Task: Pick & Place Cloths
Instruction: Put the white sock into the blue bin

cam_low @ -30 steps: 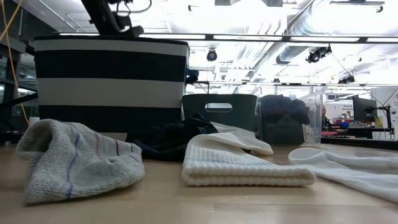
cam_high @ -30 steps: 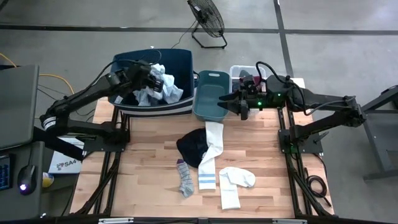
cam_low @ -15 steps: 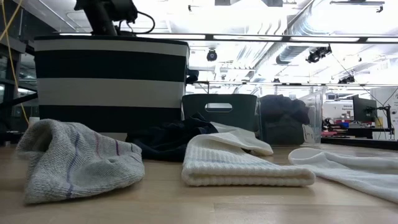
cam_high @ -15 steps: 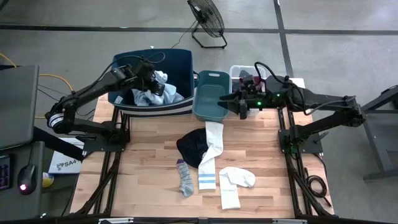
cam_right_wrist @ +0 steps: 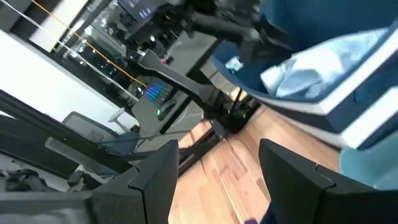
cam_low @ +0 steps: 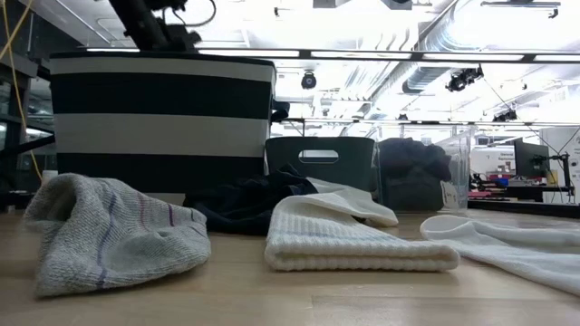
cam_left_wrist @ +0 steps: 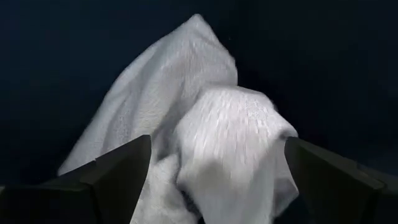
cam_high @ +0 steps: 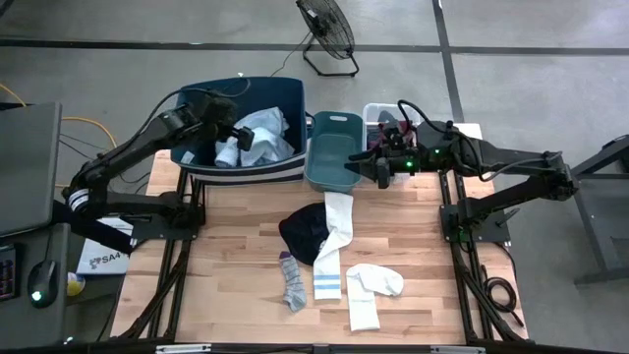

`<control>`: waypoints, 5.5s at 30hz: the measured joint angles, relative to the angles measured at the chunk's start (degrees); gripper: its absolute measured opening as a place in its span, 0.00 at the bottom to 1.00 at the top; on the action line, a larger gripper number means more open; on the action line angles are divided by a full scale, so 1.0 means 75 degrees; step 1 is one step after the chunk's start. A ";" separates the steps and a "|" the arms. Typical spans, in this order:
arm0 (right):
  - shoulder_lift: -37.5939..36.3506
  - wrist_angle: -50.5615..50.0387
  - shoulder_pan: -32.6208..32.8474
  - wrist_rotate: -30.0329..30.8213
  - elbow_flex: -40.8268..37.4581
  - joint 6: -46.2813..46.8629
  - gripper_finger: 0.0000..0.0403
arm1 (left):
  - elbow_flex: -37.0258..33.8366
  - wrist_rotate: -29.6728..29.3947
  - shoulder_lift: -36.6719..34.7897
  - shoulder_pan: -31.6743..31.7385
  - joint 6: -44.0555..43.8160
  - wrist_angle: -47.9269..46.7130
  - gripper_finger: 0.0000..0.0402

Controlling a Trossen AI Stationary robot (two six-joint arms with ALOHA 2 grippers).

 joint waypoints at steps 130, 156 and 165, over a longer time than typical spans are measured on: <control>0.2137 -0.3853 0.1609 0.1864 0.0399 -0.2054 0.01 | -0.2900 0.2801 -0.4839 -0.3654 -0.0669 0.3073 0.87; 0.2863 -0.1752 -0.2624 0.0834 0.0396 -0.8126 0.01 | -0.2900 0.2095 -0.4838 -0.3654 -0.1263 0.3203 0.87; 0.3594 -0.1730 -0.2926 0.0315 0.0396 -0.8132 0.01 | -0.2900 0.1994 -0.4838 -0.3654 -0.1319 0.3203 0.87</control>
